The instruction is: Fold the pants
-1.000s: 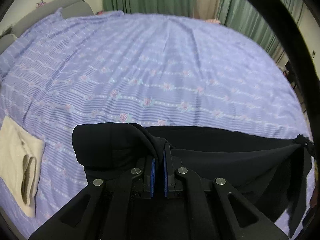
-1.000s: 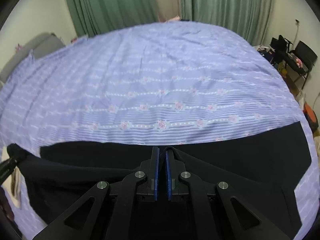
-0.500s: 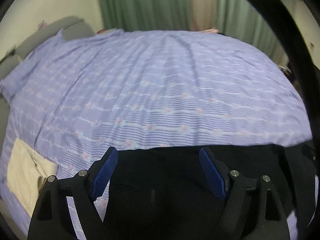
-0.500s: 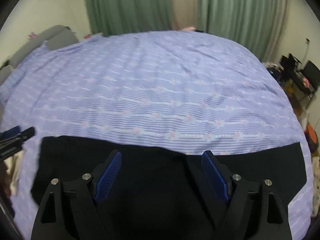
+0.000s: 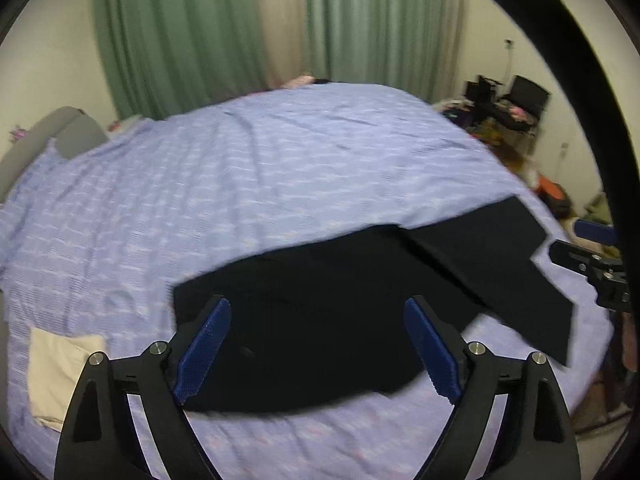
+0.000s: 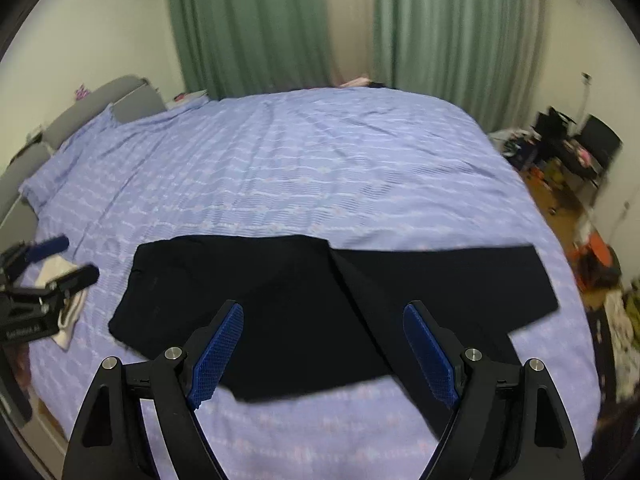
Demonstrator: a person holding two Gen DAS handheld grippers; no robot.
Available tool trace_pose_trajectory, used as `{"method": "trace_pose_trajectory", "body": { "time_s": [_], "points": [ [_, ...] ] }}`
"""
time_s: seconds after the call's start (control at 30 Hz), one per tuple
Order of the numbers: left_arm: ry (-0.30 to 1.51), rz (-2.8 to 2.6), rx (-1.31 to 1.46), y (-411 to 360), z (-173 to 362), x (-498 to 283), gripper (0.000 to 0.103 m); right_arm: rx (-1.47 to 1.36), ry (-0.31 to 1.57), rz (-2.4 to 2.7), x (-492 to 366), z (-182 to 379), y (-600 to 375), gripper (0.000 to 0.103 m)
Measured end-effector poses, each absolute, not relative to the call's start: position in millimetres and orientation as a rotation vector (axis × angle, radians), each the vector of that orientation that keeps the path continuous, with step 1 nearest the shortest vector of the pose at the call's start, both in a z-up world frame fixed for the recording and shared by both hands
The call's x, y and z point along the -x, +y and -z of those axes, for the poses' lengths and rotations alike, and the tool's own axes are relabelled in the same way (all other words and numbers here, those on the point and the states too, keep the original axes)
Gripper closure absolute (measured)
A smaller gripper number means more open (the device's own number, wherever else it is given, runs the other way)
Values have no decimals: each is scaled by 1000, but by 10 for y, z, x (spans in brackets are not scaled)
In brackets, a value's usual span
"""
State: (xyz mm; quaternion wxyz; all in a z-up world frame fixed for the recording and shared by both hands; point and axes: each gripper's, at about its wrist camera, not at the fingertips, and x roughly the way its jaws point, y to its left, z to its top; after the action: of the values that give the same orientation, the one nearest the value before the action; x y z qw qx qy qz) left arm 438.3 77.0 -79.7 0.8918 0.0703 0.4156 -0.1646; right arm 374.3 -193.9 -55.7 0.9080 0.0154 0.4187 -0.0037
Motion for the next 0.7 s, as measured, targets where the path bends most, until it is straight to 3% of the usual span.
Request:
{"method": "trace_pose_trajectory", "body": {
  "time_s": [0.37, 0.7],
  "points": [
    [801, 436, -120, 117, 532, -3476, 14, -80, 862, 129, -2479, 273, -2521, 21],
    [821, 334, -33, -688, 618, -2855, 8, -50, 903, 26, -1970, 372, -3256, 21]
  ]
}}
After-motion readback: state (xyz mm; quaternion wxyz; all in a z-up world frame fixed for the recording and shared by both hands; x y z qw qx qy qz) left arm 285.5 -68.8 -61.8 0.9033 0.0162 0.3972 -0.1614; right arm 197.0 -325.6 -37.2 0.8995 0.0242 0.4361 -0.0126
